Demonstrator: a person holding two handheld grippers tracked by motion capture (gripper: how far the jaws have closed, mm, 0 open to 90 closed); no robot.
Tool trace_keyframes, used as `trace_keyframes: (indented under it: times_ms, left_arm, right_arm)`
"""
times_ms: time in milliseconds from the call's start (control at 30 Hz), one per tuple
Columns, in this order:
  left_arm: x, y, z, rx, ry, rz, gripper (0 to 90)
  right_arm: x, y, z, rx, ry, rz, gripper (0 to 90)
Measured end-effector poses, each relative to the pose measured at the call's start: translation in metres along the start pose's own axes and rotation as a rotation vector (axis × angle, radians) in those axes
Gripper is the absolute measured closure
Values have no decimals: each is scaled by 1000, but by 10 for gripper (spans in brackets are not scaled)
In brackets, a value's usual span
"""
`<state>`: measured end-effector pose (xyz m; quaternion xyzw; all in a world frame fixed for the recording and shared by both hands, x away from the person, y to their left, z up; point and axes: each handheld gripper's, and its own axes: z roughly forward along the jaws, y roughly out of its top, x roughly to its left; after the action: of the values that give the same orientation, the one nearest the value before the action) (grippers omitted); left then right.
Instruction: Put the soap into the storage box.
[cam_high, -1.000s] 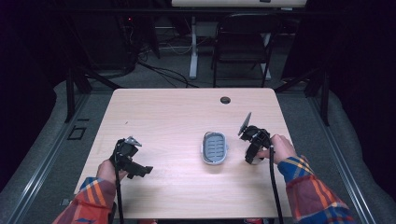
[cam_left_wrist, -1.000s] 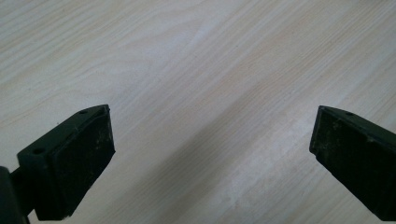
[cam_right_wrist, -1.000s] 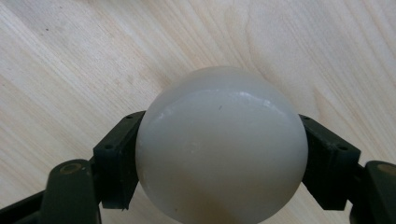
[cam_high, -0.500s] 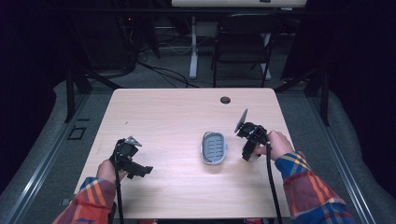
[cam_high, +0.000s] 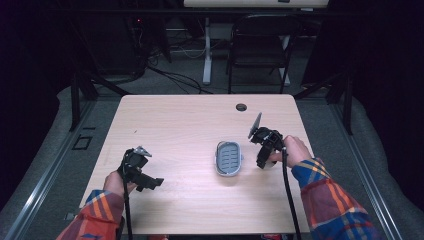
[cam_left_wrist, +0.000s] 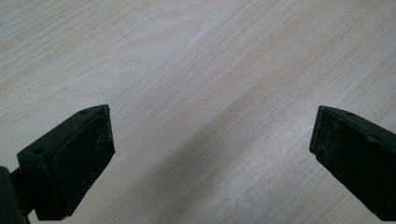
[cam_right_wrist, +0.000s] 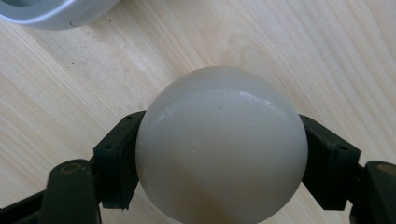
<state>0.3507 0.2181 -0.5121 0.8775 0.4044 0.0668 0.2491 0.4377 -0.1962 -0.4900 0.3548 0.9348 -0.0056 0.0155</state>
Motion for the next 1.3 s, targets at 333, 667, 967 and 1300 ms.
trace_keyframes:
  times_ms: [333, 667, 967, 1300]
  left_arm:
    - [0, 0, 0, 1, -3, -2, 0]
    - [0, 0, 0, 0, -3, -1, 0]
    - [0, 0, 0, 3, -5, 0, 0]
    - [1, -1, 0, 4, -5, 1, 0]
  right_arm:
    - [1, 8, -9, -4, -14, -7, 246]
    - [2, 15, -23, -6, -27, -23, 246]
    - [8, 26, -31, -24, -31, -44, 246]
    - [16, 40, -36, -26, -35, -74, 246]
